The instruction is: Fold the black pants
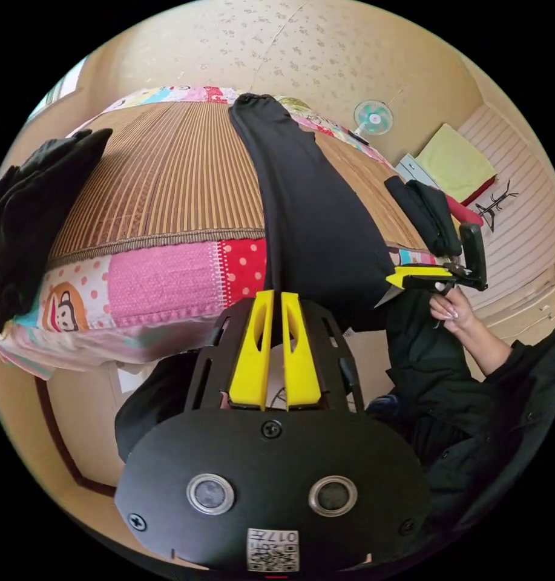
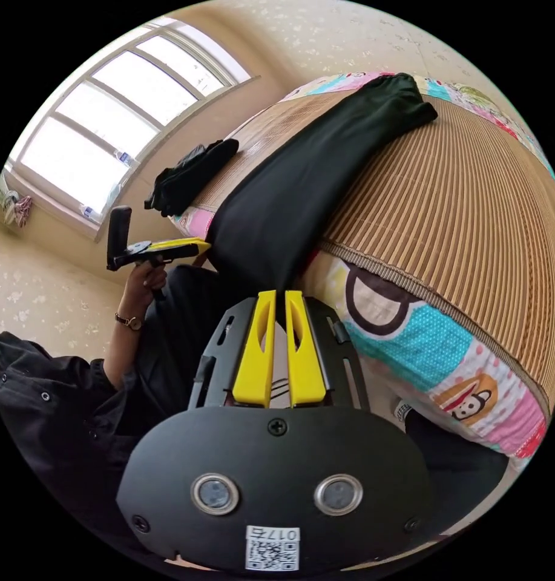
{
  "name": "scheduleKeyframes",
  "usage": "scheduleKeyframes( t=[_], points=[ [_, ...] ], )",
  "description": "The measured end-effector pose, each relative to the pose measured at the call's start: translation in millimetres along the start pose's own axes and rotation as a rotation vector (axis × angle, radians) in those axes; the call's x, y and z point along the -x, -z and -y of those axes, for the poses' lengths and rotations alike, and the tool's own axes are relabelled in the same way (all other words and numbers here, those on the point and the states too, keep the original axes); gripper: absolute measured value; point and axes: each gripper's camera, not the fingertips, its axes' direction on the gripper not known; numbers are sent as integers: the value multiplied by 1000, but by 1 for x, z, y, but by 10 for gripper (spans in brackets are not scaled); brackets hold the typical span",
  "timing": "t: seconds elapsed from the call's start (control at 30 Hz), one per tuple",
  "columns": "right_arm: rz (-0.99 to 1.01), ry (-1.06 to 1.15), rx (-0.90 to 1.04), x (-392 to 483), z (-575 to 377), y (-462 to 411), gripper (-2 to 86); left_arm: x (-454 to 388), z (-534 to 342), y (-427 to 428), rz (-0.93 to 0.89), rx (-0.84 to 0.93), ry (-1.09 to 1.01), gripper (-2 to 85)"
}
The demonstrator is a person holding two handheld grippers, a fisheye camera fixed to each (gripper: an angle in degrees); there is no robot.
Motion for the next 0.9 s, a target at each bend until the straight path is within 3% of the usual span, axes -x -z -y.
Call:
scheduleKeyframes(
  t=[0.17,0.33,0.53,0.73,0.83,0.9],
  points=[
    [96,-95,-200,-21,-6,34,71,8,4,-2,-131,-215,86,82],
    [87,-102,-163,-18,31,17,80,9,16,-21,-119,-168,88,68],
    [10,10,-50,-6,25,51,39,-15,29,-31,-161,89,-19,41],
    [19,44,37,-16,-26,88,35,-38,12,-71,-316,353,-57,43],
    [-23,40,67,-22,-39,92,43,-30,16,-60,-357,267,-71,60],
    [-51,10,45,-28,-37,100,56,-9,20,-34,-481,52,15,85]
  ],
)
